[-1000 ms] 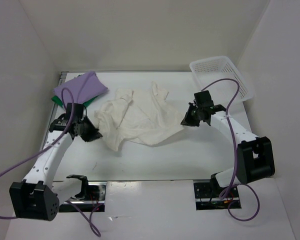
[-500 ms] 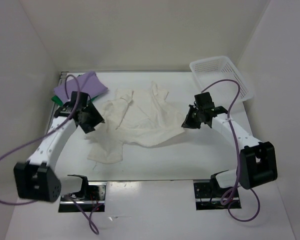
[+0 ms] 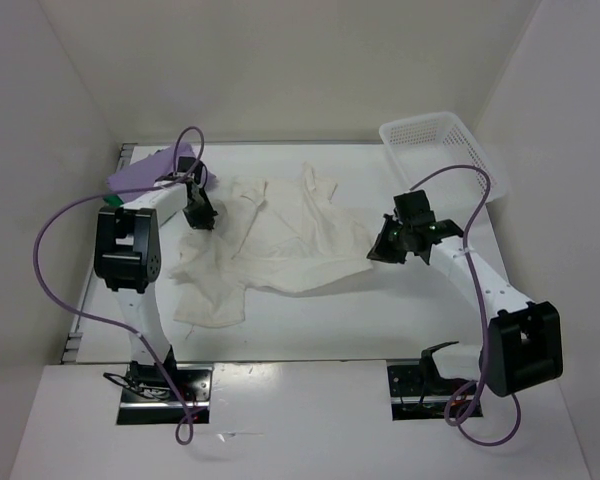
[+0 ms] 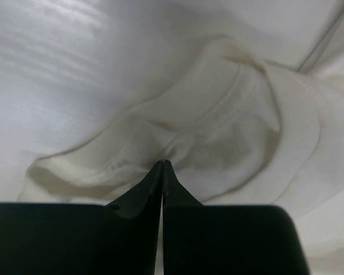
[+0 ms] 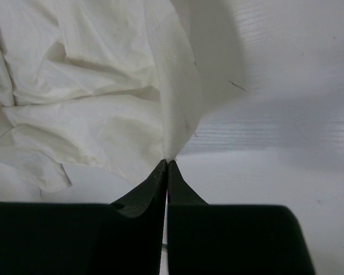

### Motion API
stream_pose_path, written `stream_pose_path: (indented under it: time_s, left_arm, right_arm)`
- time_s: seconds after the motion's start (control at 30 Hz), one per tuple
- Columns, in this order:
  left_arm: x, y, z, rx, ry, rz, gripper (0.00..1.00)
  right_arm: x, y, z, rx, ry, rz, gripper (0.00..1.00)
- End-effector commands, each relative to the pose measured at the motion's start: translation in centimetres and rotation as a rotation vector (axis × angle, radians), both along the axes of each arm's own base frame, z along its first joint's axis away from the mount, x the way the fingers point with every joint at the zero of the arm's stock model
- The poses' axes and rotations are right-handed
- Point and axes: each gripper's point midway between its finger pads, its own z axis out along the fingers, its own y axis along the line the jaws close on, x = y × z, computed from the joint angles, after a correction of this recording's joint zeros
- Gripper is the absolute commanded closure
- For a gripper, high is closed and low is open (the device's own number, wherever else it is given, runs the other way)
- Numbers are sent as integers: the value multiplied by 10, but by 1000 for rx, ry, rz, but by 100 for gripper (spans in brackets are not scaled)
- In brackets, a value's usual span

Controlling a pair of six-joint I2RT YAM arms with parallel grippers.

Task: Fold and stack the t-shirts
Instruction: Flatten out the tshirt

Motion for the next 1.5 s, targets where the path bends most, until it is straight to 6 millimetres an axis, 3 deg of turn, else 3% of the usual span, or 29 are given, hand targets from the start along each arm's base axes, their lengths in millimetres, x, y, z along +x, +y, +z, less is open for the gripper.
stream_pose_path:
  time_s: [0.0, 0.1, 0.13, 0.17, 0.23, 0.27, 0.33, 0.37, 0.4, 0.43, 0.47, 0.53, 0.57, 0.6, 0.63, 0.67, 0.7, 0.73, 0.87, 1.03, 1.1, 1.2, 1.23, 1.3, 1.33, 1.4, 1.47]
  left_arm:
    - [16, -3, -22, -4, 0, -42, 99]
    - [36, -6, -32, -18, -4, -38, 100]
    - [65, -9, -12, -28, -80, -43, 100]
    - [76, -10, -12, -33, -84, -33, 100]
    - [107, -10, 14, -26, -168, -29, 100]
    - [131, -10, 50, -26, -258, -17, 100]
    - [144, -10, 71, -29, -314, -18, 100]
    - [147, -10, 92, -30, -354, -18, 94]
    - [145, -14, 97, -48, -365, -30, 66]
    - [140, -18, 100, -69, -369, -44, 47]
    - [135, -26, 125, -107, -419, -71, 32]
    - [117, -32, 132, -151, -431, -70, 9]
    - [94, -32, 135, -159, -436, -75, 4]
    - [82, -32, 135, -164, -434, -68, 4]
    - [67, -29, 157, -158, -482, -66, 4]
    - [56, -29, 155, -164, -486, -57, 10]
    - [29, -32, 127, -188, -415, -59, 14]
    - [16, -42, 136, -202, -436, -86, 19]
    - [-35, -82, 115, -207, -349, -191, 29]
    - [-81, -88, 122, -234, -334, -210, 30]
    - [-96, -80, 117, -205, -318, -202, 30]
    - [-111, -61, 115, -178, -315, -178, 30]
    - [-116, -59, 109, -187, -299, -174, 30]
    - [-121, -58, 106, -186, -288, -173, 30]
    - [-122, -60, 110, -194, -299, -179, 30]
    - [-124, -59, 111, -195, -302, -179, 30]
    - [-126, -59, 112, -189, -304, -188, 30]
  right_arm:
    - [-3, 3, 6, 37, -21, -37, 98]
    - [4, 7, -3, 57, -18, -65, 98]
    - [10, 8, -3, 62, -32, -65, 98]
    - [11, 9, -13, 62, -7, -75, 98]
    - [13, 7, -21, 46, 8, -83, 98]
    - [16, 7, -21, 39, 7, -88, 98]
    - [16, 7, -24, 41, 20, -97, 98]
    - [11, 6, -31, 39, 41, -105, 96]
    - [3, 4, -40, 31, 66, -106, 96]
    - [0, 3, -45, 32, 82, -115, 94]
    - [-5, 4, -46, 47, 94, -118, 87]
    - [-8, 4, -46, 57, 86, -129, 75]
    - [-11, 3, -47, 57, 87, -129, 68]
    - [-11, 3, -47, 57, 87, -129, 63]
    - [-9, 0, -44, 48, 72, -149, 60]
    - [-9, 0, -44, 48, 72, -149, 58]
    - [-4, 1, -44, 52, 59, -149, 55]
    - [-2, -1, -54, 31, 78, -159, 54]
    - [26, -22, -68, -23, 75, -225, 53]
    - [45, -50, -69, -50, 60, -312, 53]
    - [37, -52, -75, -50, 60, -312, 53]
    - [45, -40, -75, -22, 50, -281, 53]
    - [45, -39, -85, -50, 81, -266, 55]
    - [54, -26, -82, -61, 83, -222, 63]
    - [54, -25, -93, -93, 115, -209, 63]
    - [61, -9, -88, -136, 107, -162, 67]
    - [62, -1, -100, -192, 143, -141, 67]
